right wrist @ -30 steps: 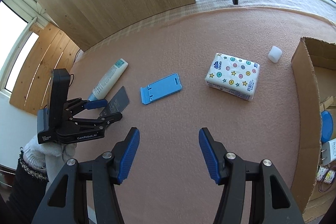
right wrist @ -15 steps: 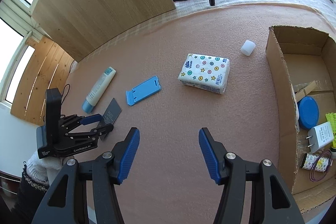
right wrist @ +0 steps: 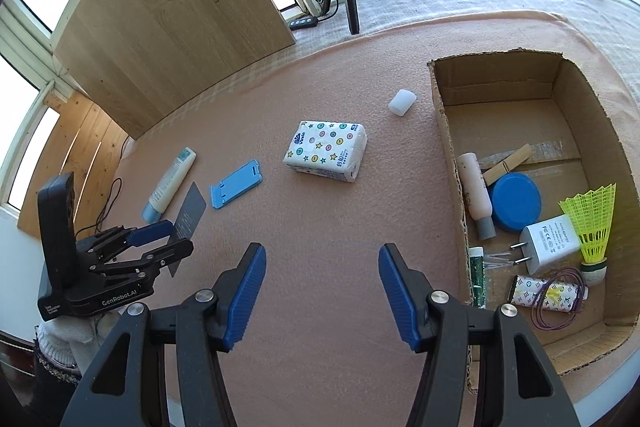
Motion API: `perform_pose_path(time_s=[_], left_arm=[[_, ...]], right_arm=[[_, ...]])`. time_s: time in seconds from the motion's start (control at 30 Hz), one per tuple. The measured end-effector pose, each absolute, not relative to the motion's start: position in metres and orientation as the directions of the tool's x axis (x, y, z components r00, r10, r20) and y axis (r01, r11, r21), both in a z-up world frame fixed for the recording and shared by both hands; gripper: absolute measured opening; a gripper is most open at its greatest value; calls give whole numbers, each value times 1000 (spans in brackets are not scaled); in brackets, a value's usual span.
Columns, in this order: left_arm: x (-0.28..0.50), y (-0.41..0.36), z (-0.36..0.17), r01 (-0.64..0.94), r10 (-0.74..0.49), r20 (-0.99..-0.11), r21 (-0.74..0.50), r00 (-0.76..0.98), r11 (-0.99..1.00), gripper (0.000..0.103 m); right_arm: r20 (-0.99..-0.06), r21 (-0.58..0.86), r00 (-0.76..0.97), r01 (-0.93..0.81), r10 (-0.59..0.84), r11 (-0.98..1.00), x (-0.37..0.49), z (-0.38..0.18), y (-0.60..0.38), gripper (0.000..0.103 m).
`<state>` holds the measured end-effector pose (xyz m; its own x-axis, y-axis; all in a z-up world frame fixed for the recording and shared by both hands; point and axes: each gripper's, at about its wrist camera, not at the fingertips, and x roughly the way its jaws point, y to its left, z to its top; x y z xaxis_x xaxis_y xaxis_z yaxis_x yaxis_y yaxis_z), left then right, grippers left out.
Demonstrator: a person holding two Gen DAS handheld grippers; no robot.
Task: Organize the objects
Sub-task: 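Carry the black card with the left gripper over the box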
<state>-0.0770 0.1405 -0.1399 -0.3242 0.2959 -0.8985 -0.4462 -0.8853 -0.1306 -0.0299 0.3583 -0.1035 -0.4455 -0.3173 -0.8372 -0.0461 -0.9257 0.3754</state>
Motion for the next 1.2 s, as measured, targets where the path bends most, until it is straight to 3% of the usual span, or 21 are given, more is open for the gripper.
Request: perform_pose_path(time_s=[0.7,1.2], left_arm=[[-63,375,-117,-681,454,-854,-175,-254,-711,55],[-59,447,-126,-723,452,-862,-160,-229,-672,55]], right_arm=[[-831,336,-526,-210,-184,-918,40,-89,474,55],[-833,341,-528,-254,-166,-905,54,-95,506,55]])
